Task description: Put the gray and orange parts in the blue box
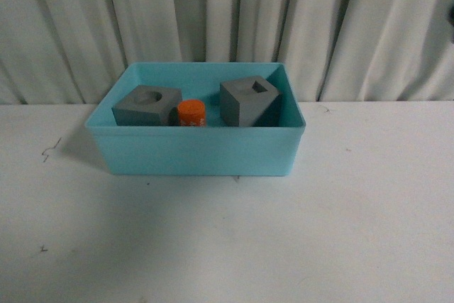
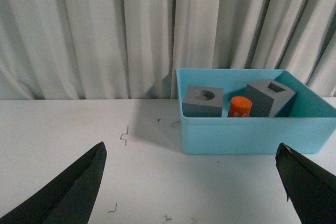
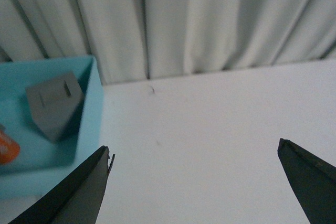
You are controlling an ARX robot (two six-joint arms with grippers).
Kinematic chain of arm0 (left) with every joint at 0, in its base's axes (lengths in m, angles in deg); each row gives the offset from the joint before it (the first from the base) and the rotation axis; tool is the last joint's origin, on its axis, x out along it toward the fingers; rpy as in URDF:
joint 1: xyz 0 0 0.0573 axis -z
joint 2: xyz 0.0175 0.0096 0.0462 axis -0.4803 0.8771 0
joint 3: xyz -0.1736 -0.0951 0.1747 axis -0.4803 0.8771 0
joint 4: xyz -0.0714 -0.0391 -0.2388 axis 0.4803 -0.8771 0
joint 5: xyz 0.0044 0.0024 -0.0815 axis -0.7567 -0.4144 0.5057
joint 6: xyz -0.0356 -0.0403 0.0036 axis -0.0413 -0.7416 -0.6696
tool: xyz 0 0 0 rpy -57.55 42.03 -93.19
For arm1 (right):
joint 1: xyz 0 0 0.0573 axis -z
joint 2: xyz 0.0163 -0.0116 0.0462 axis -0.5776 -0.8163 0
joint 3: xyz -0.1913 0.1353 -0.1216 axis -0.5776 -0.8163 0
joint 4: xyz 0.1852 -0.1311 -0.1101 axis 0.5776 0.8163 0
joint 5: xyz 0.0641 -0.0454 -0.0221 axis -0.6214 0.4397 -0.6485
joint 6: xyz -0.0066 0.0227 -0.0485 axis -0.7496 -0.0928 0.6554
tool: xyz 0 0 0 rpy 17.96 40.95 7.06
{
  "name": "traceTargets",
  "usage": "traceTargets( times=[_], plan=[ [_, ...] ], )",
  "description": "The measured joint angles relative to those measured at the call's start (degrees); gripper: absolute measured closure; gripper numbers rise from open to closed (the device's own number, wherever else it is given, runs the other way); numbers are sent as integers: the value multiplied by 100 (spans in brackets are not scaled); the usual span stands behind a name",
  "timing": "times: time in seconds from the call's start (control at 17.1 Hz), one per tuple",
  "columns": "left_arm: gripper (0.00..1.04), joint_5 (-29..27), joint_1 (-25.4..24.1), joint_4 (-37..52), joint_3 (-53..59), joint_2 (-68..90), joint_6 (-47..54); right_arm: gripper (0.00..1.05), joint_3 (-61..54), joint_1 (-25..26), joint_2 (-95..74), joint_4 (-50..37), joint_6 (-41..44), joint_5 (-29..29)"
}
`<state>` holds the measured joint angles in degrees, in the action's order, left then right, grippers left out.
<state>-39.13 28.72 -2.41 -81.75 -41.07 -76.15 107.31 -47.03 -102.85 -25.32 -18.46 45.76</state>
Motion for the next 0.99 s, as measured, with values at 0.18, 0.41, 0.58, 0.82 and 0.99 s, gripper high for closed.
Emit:
traceTargets(
  times=[0.18,0.41,0.58,0.82,0.99],
  plan=[
    [7,0,0,2,0,0,0,6,-1351,-490,1438,1237,-782,487],
    [7,-2,0,0,0,0,2,37,-2804,-50,1576,-2492,103,-291],
    [7,0,0,2,0,0,0,63,-3036,240,2188,-2953,404,-527],
    [7,-2,0,2,0,0,0,98,-3469,490,2802,-2492,494,-828],
    [7,0,0,2,0,0,0,103,-3683,986,3628,-2000,535,-1386]
  ],
)
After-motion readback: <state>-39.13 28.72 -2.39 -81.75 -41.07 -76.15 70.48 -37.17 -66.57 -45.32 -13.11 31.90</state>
